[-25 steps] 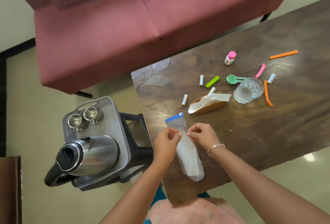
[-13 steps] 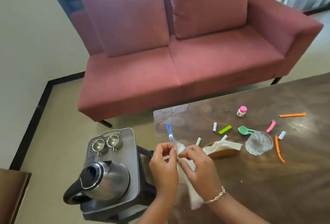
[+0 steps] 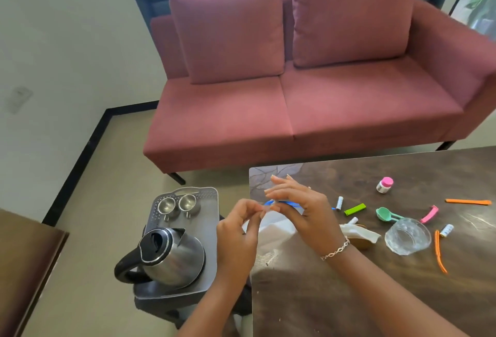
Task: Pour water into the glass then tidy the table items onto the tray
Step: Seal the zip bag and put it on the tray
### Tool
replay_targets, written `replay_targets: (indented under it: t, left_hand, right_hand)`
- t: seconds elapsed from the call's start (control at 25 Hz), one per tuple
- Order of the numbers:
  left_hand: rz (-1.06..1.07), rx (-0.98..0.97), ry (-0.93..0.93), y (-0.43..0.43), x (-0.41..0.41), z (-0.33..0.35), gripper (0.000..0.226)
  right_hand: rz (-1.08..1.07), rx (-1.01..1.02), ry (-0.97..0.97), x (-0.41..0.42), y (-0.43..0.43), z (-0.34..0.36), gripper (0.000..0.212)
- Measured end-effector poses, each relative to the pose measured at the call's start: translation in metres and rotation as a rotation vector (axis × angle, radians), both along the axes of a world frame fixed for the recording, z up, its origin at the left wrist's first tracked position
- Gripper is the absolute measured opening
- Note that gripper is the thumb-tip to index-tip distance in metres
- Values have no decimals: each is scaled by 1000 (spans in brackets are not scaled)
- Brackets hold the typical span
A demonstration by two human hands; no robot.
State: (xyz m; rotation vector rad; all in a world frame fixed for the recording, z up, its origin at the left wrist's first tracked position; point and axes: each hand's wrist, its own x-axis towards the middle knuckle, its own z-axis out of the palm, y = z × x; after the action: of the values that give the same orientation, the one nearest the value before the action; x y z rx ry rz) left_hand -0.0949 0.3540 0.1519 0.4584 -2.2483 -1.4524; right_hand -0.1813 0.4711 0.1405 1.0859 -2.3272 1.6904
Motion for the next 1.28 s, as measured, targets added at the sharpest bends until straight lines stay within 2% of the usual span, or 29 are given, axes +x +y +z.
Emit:
replay_targets:
  t: [0.28, 0.44, 0.76, 0.88, 1.04, 1.16, 1.28]
  left_hand:
    - [-7, 19, 192, 6, -5, 9, 8]
    - [-36, 19, 199, 8, -6, 8, 8]
    - [8, 13, 219, 15, -7, 8, 7]
    - [38, 115, 214, 8, -8, 14, 19]
    - [101, 231, 258, -10, -7, 18, 21]
    - [138, 233, 261, -22, -6, 20, 9]
    - [161, 224, 250, -26, -6, 25, 16]
  right_hand:
    - [-58, -53, 41, 4, -1, 6, 22]
    - [-73, -47, 76, 7, 3, 6, 21]
    - [-162, 87, 170, 9, 14, -1, 23]
    - [-206, 104, 168, 1, 27, -6, 24]
    - [-251, 169, 145, -10, 47, -19, 25]
    - [-277, 202, 128, -15, 58, -24, 25]
    - [-273, 224, 120, -17, 65, -24, 24]
